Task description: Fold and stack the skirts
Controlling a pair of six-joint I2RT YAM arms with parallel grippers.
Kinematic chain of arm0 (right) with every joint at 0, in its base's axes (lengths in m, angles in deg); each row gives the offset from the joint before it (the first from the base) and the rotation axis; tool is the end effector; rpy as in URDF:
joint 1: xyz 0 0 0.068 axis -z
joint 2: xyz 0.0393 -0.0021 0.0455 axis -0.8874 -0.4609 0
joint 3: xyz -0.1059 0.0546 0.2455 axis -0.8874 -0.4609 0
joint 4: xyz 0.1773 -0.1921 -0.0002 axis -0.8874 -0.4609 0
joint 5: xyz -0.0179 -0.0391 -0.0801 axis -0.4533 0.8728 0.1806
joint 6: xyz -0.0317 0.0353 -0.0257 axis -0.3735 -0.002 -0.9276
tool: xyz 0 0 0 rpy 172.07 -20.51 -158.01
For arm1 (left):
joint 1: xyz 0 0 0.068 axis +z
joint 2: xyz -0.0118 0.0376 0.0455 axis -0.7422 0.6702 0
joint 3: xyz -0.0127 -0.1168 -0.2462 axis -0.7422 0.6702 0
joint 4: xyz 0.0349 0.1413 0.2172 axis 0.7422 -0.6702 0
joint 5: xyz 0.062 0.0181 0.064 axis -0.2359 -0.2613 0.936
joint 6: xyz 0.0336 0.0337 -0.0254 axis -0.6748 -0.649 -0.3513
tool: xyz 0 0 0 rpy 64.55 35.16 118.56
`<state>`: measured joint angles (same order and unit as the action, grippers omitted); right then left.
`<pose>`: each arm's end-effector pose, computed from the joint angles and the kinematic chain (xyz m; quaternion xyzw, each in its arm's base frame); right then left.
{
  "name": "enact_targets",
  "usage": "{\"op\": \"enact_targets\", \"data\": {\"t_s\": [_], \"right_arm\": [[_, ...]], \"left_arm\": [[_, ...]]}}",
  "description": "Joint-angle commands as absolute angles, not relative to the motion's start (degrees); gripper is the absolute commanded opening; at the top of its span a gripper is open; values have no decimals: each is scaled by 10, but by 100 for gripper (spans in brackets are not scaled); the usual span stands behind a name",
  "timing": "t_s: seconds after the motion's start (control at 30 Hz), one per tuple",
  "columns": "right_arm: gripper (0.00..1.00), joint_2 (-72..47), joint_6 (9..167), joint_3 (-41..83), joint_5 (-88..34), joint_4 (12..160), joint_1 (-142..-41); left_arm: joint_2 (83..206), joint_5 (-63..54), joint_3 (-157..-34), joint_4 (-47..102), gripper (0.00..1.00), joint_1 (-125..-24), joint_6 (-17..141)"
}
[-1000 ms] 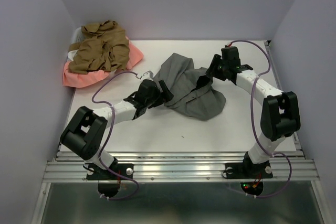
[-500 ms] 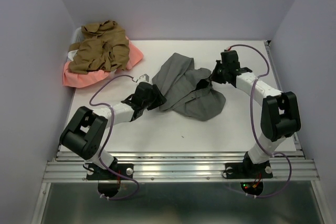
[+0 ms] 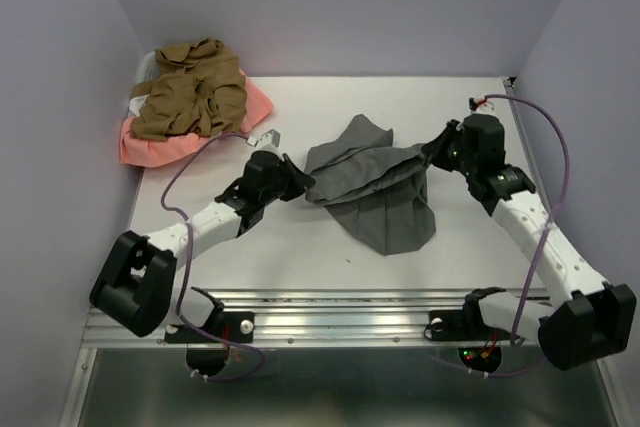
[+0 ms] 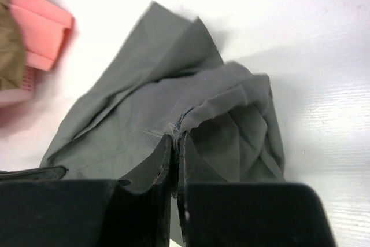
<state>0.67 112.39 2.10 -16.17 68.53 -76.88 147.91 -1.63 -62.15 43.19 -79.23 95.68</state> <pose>0.2596 0.0642 0.3165 0.1397 0.8505 0.1729 0.4767 0.2524 -0.1575 0.2199 -0.0729 0.8251 -0.3762 0.4151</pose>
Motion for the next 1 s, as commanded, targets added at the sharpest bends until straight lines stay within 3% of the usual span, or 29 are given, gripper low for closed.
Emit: {"op": "enact_targets", "data": {"t_s": [0.0,0.27,0.5,0.7,0.8,0.9,0.97], "right_arm": [[1,110,1123,33,-135,673,-771],[1,237,1108,166,-127,659,-771],[1,251,1090,234,-129,660,-771],[1,158,1077,224,-76,664,-771],[1,60,1054,232,-54,684,-771],[1,-24,1030,312,-17,686,-750],[1,-96,1028,402,-73,689,-704]], "left_arm": [[1367,-34,-640,414,0,-788,944],[1172,5,-768,318,0,-789,924],[1183,32,-859,289,0,-789,908],[1305,81,-911,288,0,-773,891],[1410,11,-978,277,0,-723,887],[1532,-71,-1110,252,0,-680,875],[1623,-114,-1245,207,0,-673,845]]}}
